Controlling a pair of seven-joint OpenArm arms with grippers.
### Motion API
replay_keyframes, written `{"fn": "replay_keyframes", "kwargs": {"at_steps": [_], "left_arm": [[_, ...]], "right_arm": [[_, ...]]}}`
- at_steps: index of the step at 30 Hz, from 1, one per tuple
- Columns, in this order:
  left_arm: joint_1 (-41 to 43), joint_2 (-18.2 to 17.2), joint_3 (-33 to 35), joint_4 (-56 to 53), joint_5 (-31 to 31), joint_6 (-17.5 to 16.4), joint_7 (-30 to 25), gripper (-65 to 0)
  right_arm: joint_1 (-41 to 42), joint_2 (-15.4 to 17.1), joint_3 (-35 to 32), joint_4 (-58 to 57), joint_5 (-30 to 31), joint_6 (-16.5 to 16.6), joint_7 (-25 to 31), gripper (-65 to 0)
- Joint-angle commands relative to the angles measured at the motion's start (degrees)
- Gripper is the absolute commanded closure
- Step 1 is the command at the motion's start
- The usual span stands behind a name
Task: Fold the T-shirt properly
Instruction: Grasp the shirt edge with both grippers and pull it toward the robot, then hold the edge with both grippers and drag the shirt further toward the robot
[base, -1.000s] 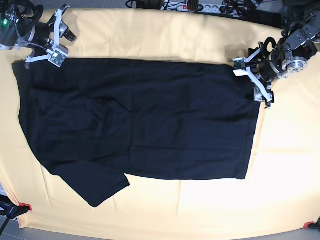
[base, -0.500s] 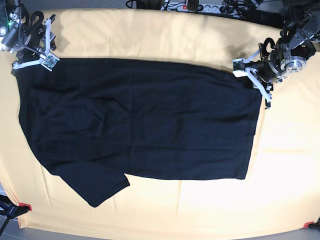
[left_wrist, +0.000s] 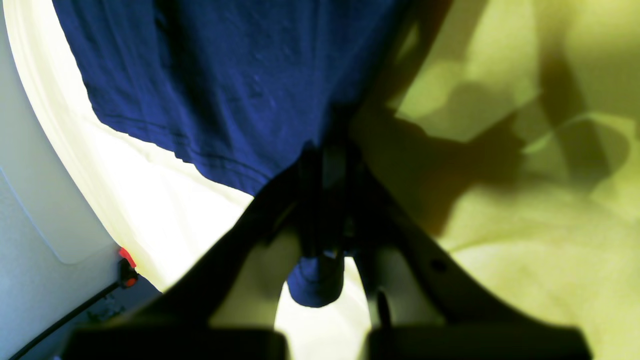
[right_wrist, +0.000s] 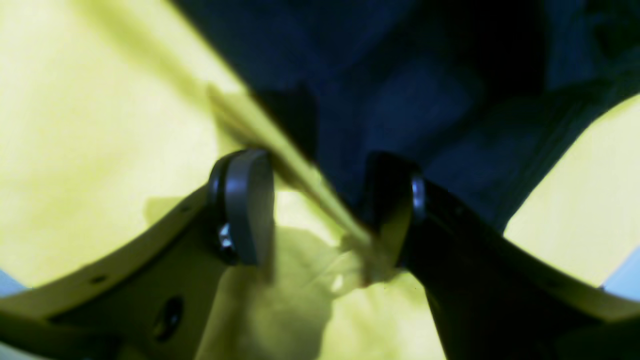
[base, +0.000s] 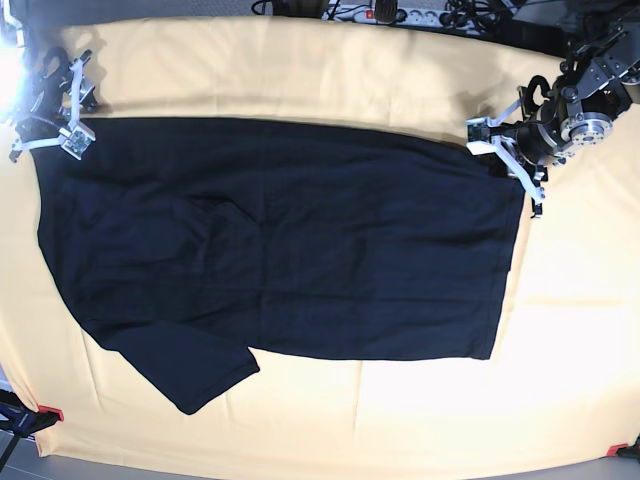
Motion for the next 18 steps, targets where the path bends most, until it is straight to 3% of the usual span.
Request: {"fn": "replay_keyframes", "kwargs": {"at_steps": [1,8,13,18], "left_arm": [[-0.7,-1.4,-0.6,0.5,0.6,0.7,0.2,0.0],[-0.7,-1.4,-0.6,0.5,0.6,0.7,0.2,0.0],[-0.7,-1.4,-0.6,0.5,0.6,0.7,0.2,0.0],[-0.7,-1.4,-0.6,0.5,0.6,0.7,0.2,0.0]], "right_arm": [[0.9,1.0,0.3,-1.3,-1.3,-0.5,0.5,-35.2],[3.1,1.0,0.2,-5.0,1.4,2.3,0.6,-35.1],[3.7,1.2,0.2,-5.0,0.7,1.9,0.5,-34.5],[7.0,1.4,0.2,-5.0,-1.7,-0.9,0.2,-34.5]]}}
